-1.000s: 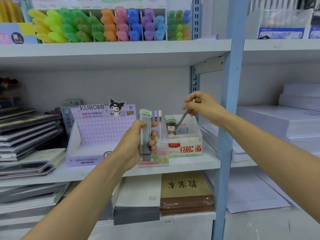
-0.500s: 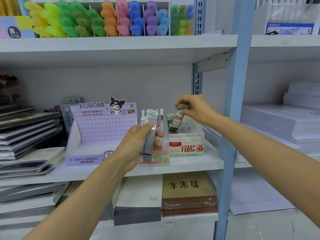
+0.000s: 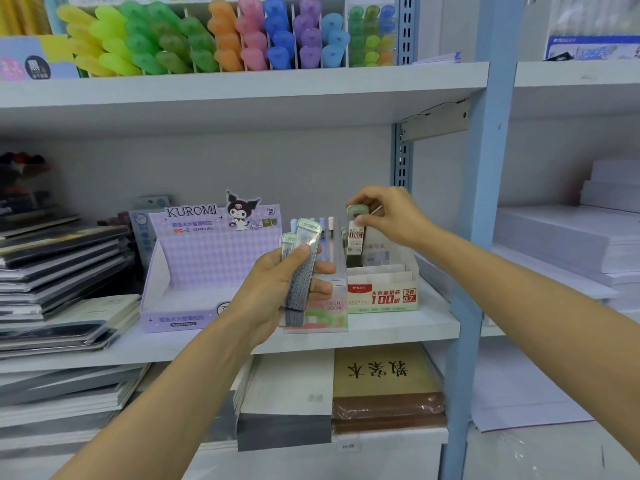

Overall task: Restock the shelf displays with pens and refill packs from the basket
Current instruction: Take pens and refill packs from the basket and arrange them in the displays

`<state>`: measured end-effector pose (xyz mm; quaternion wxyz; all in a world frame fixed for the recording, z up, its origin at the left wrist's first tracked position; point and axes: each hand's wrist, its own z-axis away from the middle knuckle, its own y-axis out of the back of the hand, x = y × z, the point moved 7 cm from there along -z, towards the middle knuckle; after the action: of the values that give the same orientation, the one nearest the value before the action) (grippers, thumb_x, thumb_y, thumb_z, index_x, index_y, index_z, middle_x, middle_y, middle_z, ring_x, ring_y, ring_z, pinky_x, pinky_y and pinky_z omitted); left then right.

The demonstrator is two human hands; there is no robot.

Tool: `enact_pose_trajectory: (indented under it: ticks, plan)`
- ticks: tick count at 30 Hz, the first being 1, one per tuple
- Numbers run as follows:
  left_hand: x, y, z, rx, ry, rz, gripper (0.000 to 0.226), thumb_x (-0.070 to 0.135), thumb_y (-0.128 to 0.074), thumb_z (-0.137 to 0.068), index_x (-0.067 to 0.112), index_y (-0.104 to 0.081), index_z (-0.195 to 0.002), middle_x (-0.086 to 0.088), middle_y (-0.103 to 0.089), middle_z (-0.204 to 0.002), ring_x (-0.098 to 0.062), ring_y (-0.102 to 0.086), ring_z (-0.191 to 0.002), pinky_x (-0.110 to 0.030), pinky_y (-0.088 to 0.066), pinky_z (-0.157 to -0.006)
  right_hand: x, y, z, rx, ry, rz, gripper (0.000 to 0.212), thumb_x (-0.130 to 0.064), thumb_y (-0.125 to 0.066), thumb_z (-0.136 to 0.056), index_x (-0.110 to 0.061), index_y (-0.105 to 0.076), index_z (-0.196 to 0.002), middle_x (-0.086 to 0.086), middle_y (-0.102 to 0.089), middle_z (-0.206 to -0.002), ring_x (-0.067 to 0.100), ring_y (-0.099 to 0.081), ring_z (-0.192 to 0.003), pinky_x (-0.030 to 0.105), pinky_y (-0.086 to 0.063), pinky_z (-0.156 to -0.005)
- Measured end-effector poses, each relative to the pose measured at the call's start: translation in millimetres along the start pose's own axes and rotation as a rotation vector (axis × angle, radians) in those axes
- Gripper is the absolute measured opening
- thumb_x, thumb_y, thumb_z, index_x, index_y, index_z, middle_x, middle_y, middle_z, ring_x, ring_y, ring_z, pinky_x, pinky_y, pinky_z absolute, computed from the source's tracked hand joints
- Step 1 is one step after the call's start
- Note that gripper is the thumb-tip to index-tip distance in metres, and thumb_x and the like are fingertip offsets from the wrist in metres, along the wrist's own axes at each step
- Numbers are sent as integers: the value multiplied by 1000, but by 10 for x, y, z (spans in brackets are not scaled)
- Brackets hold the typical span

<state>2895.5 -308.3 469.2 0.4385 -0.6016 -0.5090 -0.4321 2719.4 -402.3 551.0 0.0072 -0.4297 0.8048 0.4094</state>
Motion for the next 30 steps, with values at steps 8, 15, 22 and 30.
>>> enact_pose_trajectory:
  ticks: [8, 15, 22, 30]
  plan:
    - [9, -41, 8, -1, -11, 4, 27, 33, -51, -98, 12, -62, -110, -5, -77, -91, -16, -71, -64, -28, -58, -60, 224, 215, 40, 81, -128, 101, 21, -5, -64, -89, -15, -64, -108, -4, -61, -99, 11, -56, -91, 25, -46, -81]
    - [10, -34, 48, -3, -22, -7, 27, 33, -52, -97, 11, -62, -109, -6, -77, -92, -16, -73, -67, -26, -58, -60, 335, -42, 86, 35, -190, 67, 16, -9, -63, -92, -15, -70, -104, 2, -69, -100, 10, -59, -89, 29, -50, -87]
    - [-1, -35, 46, -7, -10, -10, 25, 35, -53, -96, 16, -61, -110, -4, -77, -93, -14, -71, -63, -26, -57, -60, 361, -69, 150, 101, -256, 243, 27, -12, -62, -92, -17, -68, -118, 7, -55, -119, 17, -50, -105, 27, -41, -94]
    - [20, -195, 24, -14, -33, -28, 27, 35, -52, -98, 13, -60, -111, -5, -77, -89, -11, -63, -54, -24, -55, -56, -401, -161, 343, -237, -208, -560, 19, -34, -62, -93, -19, -71, -100, -9, -50, -51, 4, -36, -43, 15, -31, -43]
